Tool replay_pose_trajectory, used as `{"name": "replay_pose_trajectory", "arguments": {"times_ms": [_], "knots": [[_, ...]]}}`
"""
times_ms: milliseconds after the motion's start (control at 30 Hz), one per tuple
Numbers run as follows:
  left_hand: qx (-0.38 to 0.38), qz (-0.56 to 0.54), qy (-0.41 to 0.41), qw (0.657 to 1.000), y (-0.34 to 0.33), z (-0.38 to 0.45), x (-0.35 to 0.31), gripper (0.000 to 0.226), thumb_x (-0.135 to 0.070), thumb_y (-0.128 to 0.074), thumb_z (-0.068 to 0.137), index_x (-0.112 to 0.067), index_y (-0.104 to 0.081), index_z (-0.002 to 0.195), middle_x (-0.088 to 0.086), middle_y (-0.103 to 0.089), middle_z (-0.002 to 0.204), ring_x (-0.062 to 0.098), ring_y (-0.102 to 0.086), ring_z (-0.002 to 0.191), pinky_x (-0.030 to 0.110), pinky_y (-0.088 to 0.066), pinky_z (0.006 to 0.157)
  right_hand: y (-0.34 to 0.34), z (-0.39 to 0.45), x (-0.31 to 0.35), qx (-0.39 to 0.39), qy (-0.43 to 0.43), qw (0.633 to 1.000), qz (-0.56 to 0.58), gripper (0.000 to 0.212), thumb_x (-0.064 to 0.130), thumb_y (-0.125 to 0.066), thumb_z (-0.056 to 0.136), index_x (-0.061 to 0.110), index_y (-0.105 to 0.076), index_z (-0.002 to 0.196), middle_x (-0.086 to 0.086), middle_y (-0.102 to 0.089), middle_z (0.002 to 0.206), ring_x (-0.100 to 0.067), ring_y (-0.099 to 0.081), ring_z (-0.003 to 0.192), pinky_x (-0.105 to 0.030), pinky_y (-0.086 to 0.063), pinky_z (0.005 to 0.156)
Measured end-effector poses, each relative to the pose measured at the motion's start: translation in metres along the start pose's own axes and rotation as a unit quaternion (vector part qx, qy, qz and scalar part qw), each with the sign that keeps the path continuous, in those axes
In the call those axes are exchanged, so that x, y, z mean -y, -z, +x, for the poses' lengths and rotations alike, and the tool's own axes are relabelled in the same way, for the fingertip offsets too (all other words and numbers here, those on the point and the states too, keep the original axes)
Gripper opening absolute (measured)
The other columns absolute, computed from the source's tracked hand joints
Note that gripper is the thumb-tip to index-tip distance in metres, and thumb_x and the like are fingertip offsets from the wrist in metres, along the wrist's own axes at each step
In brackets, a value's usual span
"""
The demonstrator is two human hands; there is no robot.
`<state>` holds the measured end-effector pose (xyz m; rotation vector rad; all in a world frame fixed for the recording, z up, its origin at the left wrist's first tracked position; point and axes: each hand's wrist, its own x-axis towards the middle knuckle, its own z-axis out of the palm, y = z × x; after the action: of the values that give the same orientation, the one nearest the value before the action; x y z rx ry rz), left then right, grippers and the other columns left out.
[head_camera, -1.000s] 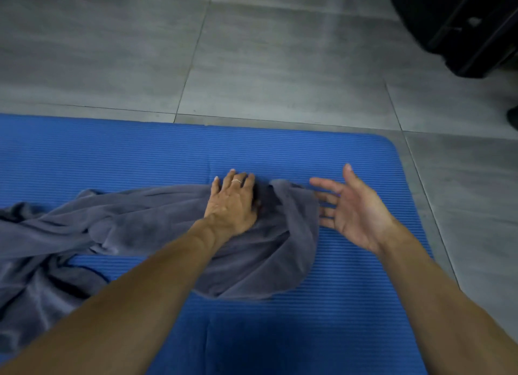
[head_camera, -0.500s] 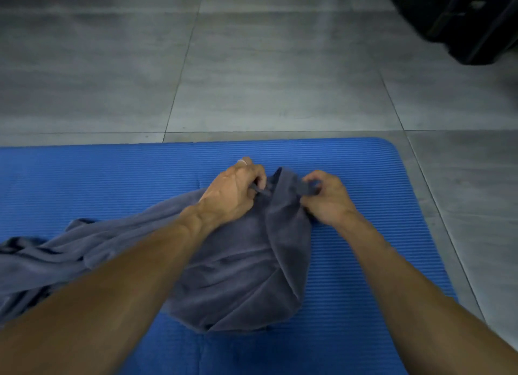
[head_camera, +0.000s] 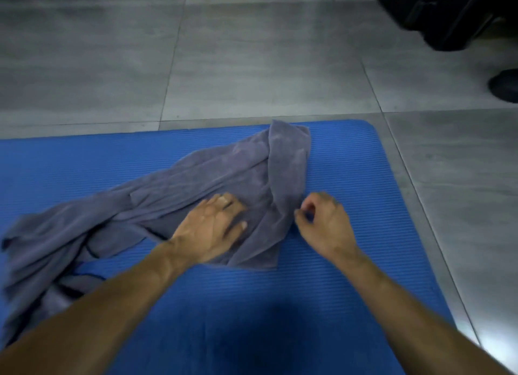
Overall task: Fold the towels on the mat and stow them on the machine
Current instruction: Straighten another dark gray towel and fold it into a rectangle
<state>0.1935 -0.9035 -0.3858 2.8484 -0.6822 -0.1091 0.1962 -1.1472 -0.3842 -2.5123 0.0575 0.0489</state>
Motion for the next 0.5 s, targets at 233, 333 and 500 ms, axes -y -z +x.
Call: {"name": "replay_pose_trajectory", "arguments": {"times_ms": [233,333,500], "knots": [[-0.007,0.056,-0.068,0.996,-0.033,-0.073,0.022,0.038,-0.051,-0.051,0.078,-0.024,-0.066,0.1,-0.003,-0.059,0.101,0.019,-0.056,0.089,0.033,-0.042,0.077,-0.045,-0.086,0.012,0.111,0.197,0.959,-0.168,0.041,0.045,-0.064,0.078,0.028,-0.063,0.114,0.007,-0.054,0.107,-0.019,-0.05,0.093,-0.037,-0.044,0.074],[-0.036,0.049,-0.052,0.997,-0.027,-0.059,0.007,0.025,-0.034,-0.044,0.084,-0.025,-0.067,0.081,-0.003,-0.061,0.083,0.021,-0.06,0.075,0.033,-0.049,0.064,-0.042,-0.082,0.007,0.074,0.191,0.961,-0.184,0.011,0.017,-0.073,0.08,0.021,-0.069,0.089,0.004,-0.055,0.089,-0.021,-0.056,0.076,-0.037,-0.048,0.063],[-0.045,-0.085,-0.086,0.992,-0.022,-0.045,-0.07,0.024,-0.031,-0.04,0.093,-0.019,-0.06,0.086,-0.004,-0.065,0.082,0.018,-0.063,0.078,0.032,-0.053,0.069,0.025,-0.101,-0.031,0.039,0.153,0.937,-0.311,0.033,0.001,-0.074,0.056,0.012,-0.067,0.086,-0.004,-0.057,0.083,-0.027,-0.056,0.071,-0.038,-0.047,0.058]]}}
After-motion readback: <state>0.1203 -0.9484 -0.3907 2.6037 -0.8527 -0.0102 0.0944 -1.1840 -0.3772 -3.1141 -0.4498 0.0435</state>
